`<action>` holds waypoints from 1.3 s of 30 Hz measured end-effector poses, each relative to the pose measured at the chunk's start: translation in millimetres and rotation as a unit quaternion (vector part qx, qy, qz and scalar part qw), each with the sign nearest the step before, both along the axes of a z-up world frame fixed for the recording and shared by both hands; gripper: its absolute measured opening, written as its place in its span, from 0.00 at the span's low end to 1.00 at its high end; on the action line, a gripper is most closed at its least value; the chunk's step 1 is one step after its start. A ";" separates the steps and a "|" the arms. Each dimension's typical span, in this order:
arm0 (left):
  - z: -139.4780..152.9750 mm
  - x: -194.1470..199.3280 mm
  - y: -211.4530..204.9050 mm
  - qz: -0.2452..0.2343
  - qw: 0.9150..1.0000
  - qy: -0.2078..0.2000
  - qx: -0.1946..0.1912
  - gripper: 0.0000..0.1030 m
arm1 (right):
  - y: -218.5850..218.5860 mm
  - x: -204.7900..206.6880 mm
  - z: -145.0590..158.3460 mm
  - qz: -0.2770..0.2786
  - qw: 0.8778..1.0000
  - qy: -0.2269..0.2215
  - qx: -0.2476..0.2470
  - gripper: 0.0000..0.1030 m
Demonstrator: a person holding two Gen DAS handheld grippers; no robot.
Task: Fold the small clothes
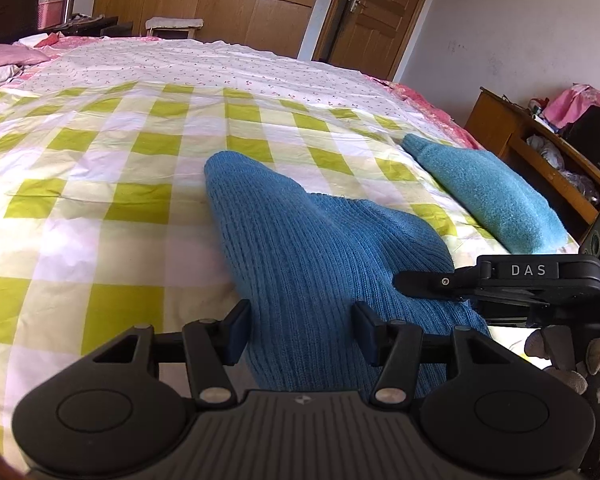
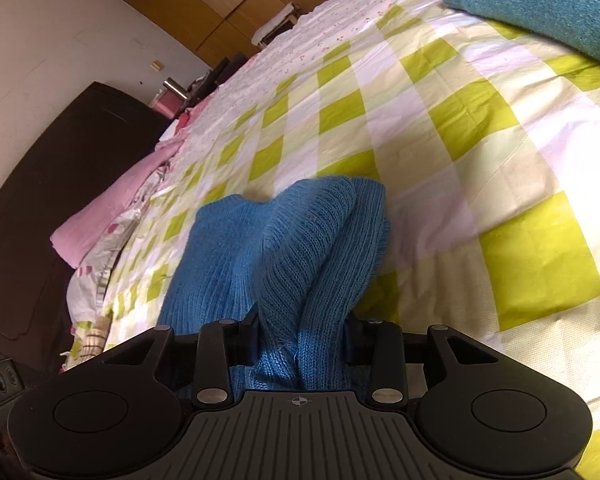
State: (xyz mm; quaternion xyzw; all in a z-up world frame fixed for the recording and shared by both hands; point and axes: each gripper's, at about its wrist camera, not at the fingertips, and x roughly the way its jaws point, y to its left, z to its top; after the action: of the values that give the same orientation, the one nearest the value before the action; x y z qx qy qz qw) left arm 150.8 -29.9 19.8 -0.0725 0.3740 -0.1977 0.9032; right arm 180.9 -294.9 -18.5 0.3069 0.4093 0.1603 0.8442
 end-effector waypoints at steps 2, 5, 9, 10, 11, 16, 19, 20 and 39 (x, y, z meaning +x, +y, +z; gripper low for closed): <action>1.9 -2.1 -3.0 0.000 1.000 -0.006 0.009 0.56 | 0.5 -1.3 0.4 -0.001 1.000 -0.003 -0.005 0.35; 4.7 -4.4 -2.5 0.002 1.000 -0.009 0.009 0.56 | 1.9 -4.9 2.8 -0.003 1.000 -0.008 -0.016 0.35; 5.7 -6.9 -3.1 0.005 1.000 -0.012 0.014 0.56 | -4.1 -5.7 2.2 -0.009 1.000 -0.004 -0.012 0.37; 5.6 -7.4 -3.9 0.005 1.000 -0.014 0.018 0.56 | -5.4 -6.2 2.5 -0.010 1.000 -0.004 -0.013 0.38; 5.8 -8.4 -5.1 0.005 1.000 -0.015 0.023 0.57 | -6.0 -6.5 4.1 -0.011 1.000 -0.006 -0.015 0.38; 13.0 -14.6 -8.1 0.007 0.999 -0.031 0.040 0.56 | -6.0 -13.0 14.9 -0.013 0.999 -0.023 -0.043 0.38; 19.2 -19.3 -8.3 0.009 0.998 -0.049 0.044 0.56 | -7.5 -17.3 22.2 -0.019 0.997 -0.034 -0.059 0.38; 19.5 -19.9 -8.6 0.009 0.998 -0.050 0.046 0.56 | -7.2 -19.5 26.1 -0.021 0.997 -0.042 -0.067 0.38; 12.6 -37.9 -16.3 0.005 0.996 -0.034 0.083 0.56 | 19.6 -52.1 55.1 -0.028 0.975 -0.098 -0.197 0.38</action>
State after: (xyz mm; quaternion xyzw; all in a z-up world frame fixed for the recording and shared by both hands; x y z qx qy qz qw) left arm 112.9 -46.2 32.4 0.0079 0.3576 -0.1633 0.9195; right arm 128.8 -275.3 36.6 0.1291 0.3394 0.0822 0.9281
